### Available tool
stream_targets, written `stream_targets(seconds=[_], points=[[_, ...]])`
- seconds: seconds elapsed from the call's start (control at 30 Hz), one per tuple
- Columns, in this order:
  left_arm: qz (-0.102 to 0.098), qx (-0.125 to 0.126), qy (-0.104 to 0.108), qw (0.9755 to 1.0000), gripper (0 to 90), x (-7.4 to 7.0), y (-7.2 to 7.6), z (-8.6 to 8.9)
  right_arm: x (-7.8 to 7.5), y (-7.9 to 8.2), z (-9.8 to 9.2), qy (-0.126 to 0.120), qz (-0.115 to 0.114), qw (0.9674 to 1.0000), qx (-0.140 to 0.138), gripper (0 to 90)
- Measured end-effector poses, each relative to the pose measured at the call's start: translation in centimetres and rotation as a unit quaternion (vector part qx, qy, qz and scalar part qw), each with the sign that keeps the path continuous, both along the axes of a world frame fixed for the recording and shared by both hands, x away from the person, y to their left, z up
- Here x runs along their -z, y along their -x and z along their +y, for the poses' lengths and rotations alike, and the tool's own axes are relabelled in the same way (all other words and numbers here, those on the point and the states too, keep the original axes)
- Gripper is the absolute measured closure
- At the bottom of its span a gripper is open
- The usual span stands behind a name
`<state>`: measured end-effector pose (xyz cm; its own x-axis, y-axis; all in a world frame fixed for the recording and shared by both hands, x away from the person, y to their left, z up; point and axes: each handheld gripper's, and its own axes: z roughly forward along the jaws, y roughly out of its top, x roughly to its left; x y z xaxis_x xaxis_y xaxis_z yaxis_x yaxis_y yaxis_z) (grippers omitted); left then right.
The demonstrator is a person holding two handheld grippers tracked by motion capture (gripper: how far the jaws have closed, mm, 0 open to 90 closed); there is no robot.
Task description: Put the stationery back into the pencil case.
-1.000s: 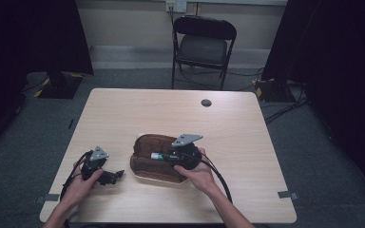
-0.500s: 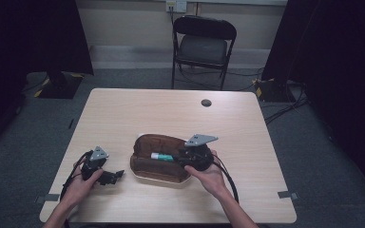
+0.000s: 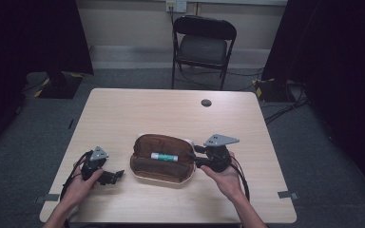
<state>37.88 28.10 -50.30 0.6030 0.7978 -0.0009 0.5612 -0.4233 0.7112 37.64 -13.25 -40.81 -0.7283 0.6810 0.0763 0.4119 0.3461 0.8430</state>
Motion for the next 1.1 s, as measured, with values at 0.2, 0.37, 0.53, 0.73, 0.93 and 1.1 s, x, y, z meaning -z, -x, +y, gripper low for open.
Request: stream_targets(seconds=[0.2,0.37,0.53,0.73,0.93,1.1], points=[[0.0,0.0,0.0,1.0,0.0,0.0,0.0,0.0,0.3,0.5,-2.1,0.006,0.001,0.9997,0.022,55.9],[0.0,0.0,0.0,1.0,0.0,0.0,0.0,0.0,0.7,0.9,-3.9,0.01,0.002,0.999,0.043,51.9],[0.0,0.0,0.0,1.0,0.0,0.0,0.0,0.0,1.2,1.2,-5.5,0.012,0.008,0.998,0.062,46.9],[0.0,0.0,0.0,1.0,0.0,0.0,0.0,0.0,2.2,1.5,-7.5,0.023,0.013,0.9959,0.087,40.0],[0.0,0.0,0.0,1.0,0.0,0.0,0.0,0.0,4.0,1.3,-9.5,0.046,0.023,0.9911,0.123,31.9],[0.0,0.0,0.0,1.0,0.0,0.0,0.0,0.0,5.6,0.4,-11.1,0.065,0.039,0.9842,0.16,25.9]])
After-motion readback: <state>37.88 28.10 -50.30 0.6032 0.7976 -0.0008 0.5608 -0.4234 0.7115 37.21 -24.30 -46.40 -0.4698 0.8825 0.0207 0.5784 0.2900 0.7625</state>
